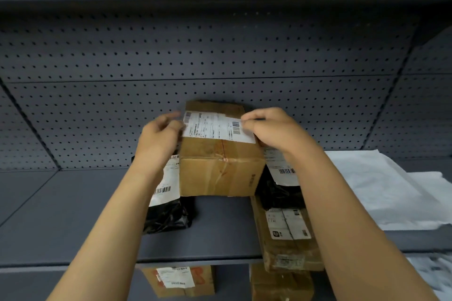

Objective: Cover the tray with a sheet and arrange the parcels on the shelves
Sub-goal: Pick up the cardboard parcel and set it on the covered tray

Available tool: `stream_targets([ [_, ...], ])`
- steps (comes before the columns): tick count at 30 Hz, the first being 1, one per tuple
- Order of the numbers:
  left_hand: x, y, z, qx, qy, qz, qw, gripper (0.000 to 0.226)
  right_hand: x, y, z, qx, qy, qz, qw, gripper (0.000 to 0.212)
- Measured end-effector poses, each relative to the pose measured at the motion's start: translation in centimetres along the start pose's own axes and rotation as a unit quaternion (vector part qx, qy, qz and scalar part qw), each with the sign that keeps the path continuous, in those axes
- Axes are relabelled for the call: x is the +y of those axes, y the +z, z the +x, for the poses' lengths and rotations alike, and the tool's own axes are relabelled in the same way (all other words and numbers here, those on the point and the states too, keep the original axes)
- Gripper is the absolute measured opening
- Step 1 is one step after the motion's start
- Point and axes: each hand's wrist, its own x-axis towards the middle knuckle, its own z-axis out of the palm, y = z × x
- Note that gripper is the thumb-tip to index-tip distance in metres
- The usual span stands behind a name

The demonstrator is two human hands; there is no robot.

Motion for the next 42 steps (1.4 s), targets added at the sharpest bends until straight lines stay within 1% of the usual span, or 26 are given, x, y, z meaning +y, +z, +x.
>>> stream_targets([
  [2,1.2,0.5,0.1,-0.001,0.026,0.001,1.0,0.022,0.1,-0.8,-0.1,0.018,-0.009,0.015,1.0,0.024],
  [5,2.4,1.9,0.1,-0.032,0.041,0.007,0.999,0.027,0.6,-2.4,-0.5,0.056,-0.017,0.035,0.998,0.02],
  [7,2.6,3.3,-0.1,-0.048,0.046,0.011,0.998,0.018,1.0,-3.8,-0.6,0.08,-0.015,0.047,0.996,0.016],
  [8,2.7,4.2,-0.3,-0.055,0.049,0.012,0.997,0.017,1.4,-4.4,-0.6,0.088,-0.016,0.053,0.995,0.015],
  [11,2.9,7.2,-1.0,-0.056,0.049,0.023,0.997,0.046,3.1,-6.6,-0.6,0.097,-0.015,0.056,0.994,0.016],
  [13,2.9,9.5,-1.6,-0.059,0.058,0.032,0.996,0.05,4.5,-8.4,-0.5,0.102,-0.007,0.05,0.994,0.015],
  [15,2.8,12.2,-2.3,-0.06,0.053,0.042,0.996,0.043,6.2,-10.6,-0.4,0.108,0.0,0.051,0.993,0.014],
  [18,3.0,16.3,-3.5,-0.06,0.048,0.036,0.996,0.02,8.7,-13.9,-0.2,0.11,0.002,0.055,0.992,0.015],
  [19,3.1,17.8,-4.0,-0.057,0.047,0.035,0.997,0.017,9.7,-15.2,0.0,0.11,0.0,0.054,0.992,0.015],
  [20,3.2,19.2,-4.6,-0.053,0.045,0.031,0.997,0.023,10.5,-16.5,0.0,0.108,-0.003,0.053,0.993,0.015],
  [21,3.2,20.9,-5.1,-0.051,0.043,0.029,0.997,0.036,11.5,-17.9,0.1,0.105,-0.005,0.05,0.993,0.016],
  [22,3.3,22.4,-5.7,-0.047,0.041,0.028,0.998,0.045,12.5,-19.2,0.0,0.103,-0.007,0.049,0.993,0.016],
  [23,3.3,24.4,-6.2,-0.048,0.04,0.025,0.998,0.042,13.7,-20.9,-0.1,0.102,-0.008,0.049,0.994,0.017],
  [25,3.3,27.0,-7.0,-0.046,0.033,0.019,0.998,0.021,15.6,-22.9,-0.2,0.102,-0.009,0.049,0.994,0.018],
  [27,3.1,29.6,-7.9,-0.033,0.021,0.023,0.999,0.013,17.4,-24.8,-0.3,0.096,-0.008,0.052,0.994,0.018],
  [28,2.9,30.3,-8.3,-0.029,0.016,0.028,0.999,0.011,18.2,-25.1,-0.2,0.09,-0.007,0.056,0.994,0.018],
  [31,1.7,32.8,-9.2,-0.026,0.002,0.056,0.998,0.019,20.8,-25.9,0.0,0.074,0.002,0.059,0.995,0.02],
  [35,0.0,34.9,-10.6,-0.063,-0.006,0.128,0.99,0.033,23.9,-26.0,0.2,0.056,0.021,0.054,0.997,0.022],
  [38,-1.1,35.7,-10.8,-0.078,-0.026,0.148,0.986,0.041,25.6,-25.7,0.0,0.037,0.033,0.033,0.998,0.027],
  [40,-2.0,36.1,-11.1,-0.073,-0.045,0.149,0.985,0.04,26.5,-25.1,-0.1,0.027,0.036,0.007,0.999,0.03],
  [42,-3.2,36.5,-11.6,-0.056,-0.046,0.162,0.984,0.037,27.3,-24.4,-0.3,0.02,0.036,0.002,0.999,0.032],
])
